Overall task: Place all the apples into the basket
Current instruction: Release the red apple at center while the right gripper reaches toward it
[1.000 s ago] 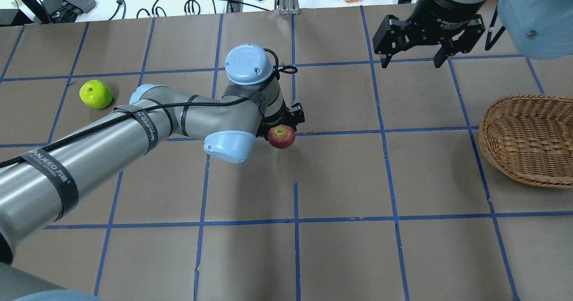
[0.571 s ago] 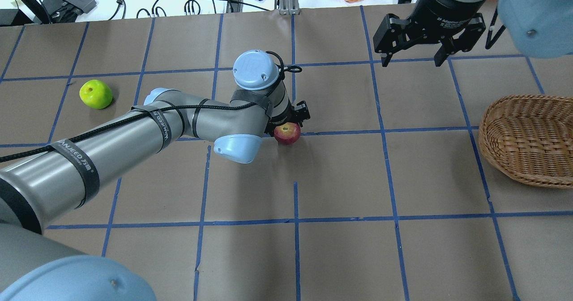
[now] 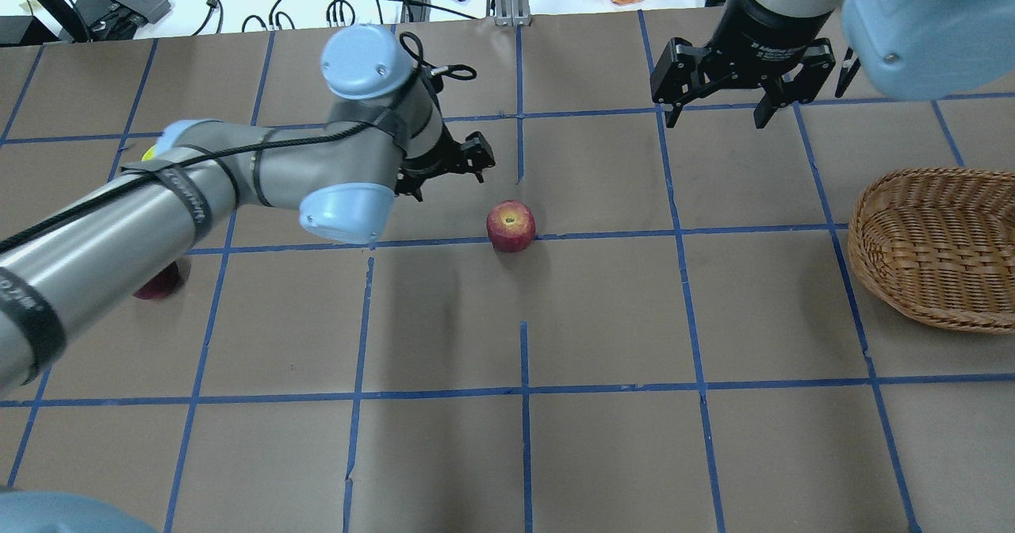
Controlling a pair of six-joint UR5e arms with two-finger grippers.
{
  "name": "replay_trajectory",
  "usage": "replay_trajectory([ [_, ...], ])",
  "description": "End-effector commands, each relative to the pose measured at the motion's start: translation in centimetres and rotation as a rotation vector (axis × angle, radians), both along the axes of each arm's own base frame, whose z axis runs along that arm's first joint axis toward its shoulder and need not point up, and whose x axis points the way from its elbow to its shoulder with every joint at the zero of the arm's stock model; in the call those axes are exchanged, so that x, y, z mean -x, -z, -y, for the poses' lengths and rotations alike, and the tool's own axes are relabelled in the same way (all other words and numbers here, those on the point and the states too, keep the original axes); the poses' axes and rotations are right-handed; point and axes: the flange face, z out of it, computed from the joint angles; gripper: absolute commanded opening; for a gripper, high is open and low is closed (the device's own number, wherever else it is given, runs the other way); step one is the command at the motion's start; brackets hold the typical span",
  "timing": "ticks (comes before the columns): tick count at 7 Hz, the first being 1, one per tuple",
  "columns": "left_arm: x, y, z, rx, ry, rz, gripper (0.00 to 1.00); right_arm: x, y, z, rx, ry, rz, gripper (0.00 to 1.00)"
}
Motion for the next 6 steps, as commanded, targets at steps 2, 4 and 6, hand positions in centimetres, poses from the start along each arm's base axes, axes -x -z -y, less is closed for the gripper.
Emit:
replay_trajectory([
  [2,-23.4,-5.1,0.1,-0.056,0.141,0.165,1.00,-13.7,11.0,3.0,0.011,0.030,0.021,1.00],
  [4,-37.5,-2.5,-1.4,-0.102,0.191,0.158,1.00,-19.5,17.9,3.4,0.050,0.064,-0.030,1.00],
  [6,-40.3,0.7,-2.4,-0.147,0.164,0.120,1.00,-21.2,21.9,2.9,0.002,0.017,-0.069,1.00],
])
